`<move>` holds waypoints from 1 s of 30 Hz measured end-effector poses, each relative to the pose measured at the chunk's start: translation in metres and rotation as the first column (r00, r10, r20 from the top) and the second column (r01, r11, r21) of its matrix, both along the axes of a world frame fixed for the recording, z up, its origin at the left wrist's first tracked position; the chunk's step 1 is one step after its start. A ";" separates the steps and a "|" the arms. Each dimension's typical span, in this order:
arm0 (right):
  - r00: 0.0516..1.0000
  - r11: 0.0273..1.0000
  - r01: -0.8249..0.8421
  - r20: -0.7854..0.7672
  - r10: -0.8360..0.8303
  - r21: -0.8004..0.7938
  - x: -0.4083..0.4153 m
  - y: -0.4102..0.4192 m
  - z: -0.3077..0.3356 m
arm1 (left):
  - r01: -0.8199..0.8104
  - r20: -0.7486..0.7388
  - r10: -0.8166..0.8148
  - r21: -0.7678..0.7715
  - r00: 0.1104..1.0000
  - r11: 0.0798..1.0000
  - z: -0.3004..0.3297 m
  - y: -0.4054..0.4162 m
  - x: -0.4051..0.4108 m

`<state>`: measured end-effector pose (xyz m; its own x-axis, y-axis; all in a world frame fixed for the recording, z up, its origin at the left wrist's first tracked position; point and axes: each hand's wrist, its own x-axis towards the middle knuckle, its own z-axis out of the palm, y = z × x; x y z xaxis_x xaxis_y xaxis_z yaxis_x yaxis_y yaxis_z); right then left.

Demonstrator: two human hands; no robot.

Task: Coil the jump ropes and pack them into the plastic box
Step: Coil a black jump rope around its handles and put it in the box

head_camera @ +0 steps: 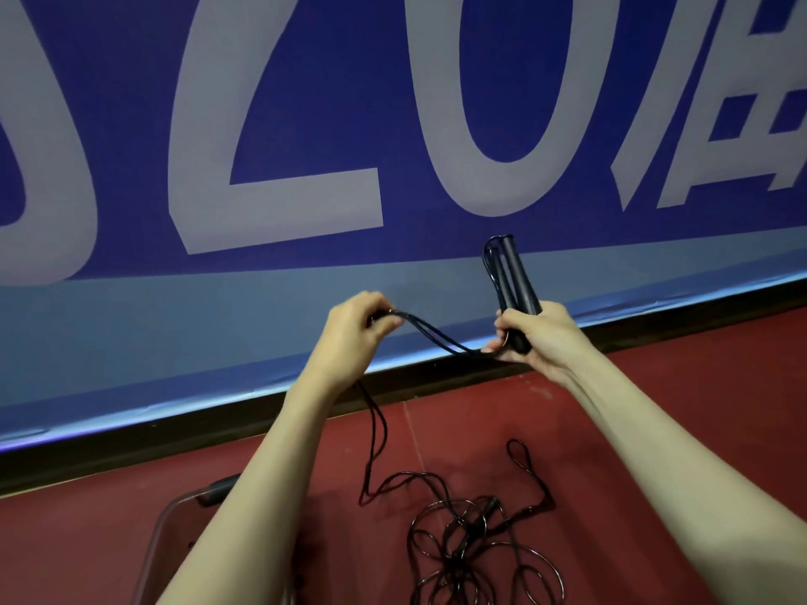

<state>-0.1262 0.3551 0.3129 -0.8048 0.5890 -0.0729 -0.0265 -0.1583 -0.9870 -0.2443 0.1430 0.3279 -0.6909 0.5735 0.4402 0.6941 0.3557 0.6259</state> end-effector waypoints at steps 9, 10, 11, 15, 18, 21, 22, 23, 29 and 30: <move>0.795 0.796 -0.586 0.298 0.528 0.151 0.006 -0.025 -0.006 | 0.055 -0.047 -0.051 0.076 0.998 0.996 0.034 -0.011 -0.001; 0.748 0.758 -0.641 0.321 0.581 0.121 0.005 -0.030 -0.007 | 0.058 -0.029 -0.055 0.076 0.998 0.995 0.033 -0.010 0.000; 0.698 0.720 -0.688 0.350 0.624 0.089 0.004 -0.035 -0.009 | 0.061 -0.011 -0.061 0.069 0.998 0.996 0.032 -0.009 0.001; 0.501 0.557 -0.828 0.363 0.786 -0.063 0.003 -0.050 -0.012 | 0.077 0.106 -0.069 -0.069 0.992 0.995 0.029 -0.008 0.002; 0.409 0.459 -0.880 0.295 0.863 -0.122 0.005 -0.050 -0.009 | 0.194 0.457 -0.141 -0.072 0.878 0.978 0.021 -0.020 -0.003; 0.448 0.469 -0.872 0.157 0.880 -0.137 0.006 -0.042 -0.002 | 0.260 0.680 -0.225 0.052 0.697 0.964 0.005 -0.029 -0.008; 0.501 0.514 -0.849 0.122 0.857 -0.123 0.004 -0.039 0.000 | 0.276 0.695 -0.230 0.047 0.682 0.960 0.002 -0.029 -0.007; 0.565 0.573 -0.813 0.096 0.819 -0.104 0.003 -0.036 0.001 | 0.295 0.693 -0.236 0.035 0.681 0.955 0.001 -0.028 -0.004; 0.829 0.816 -0.554 -0.015 0.559 -0.166 -0.004 -0.027 0.005 | 0.244 0.323 -0.121 -0.375 0.939 0.894 0.017 0.002 0.019; 0.844 0.828 -0.528 -0.013 0.536 -0.189 -0.005 -0.026 0.006 | 0.225 0.258 -0.120 -0.429 0.959 0.875 0.019 0.005 0.020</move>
<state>-0.1315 0.3295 0.3185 -0.9840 0.0441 -0.1725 0.1508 -0.3090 -0.9390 -0.2241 0.1484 0.3466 -0.6098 0.7914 -0.0438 0.6363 0.5218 0.5682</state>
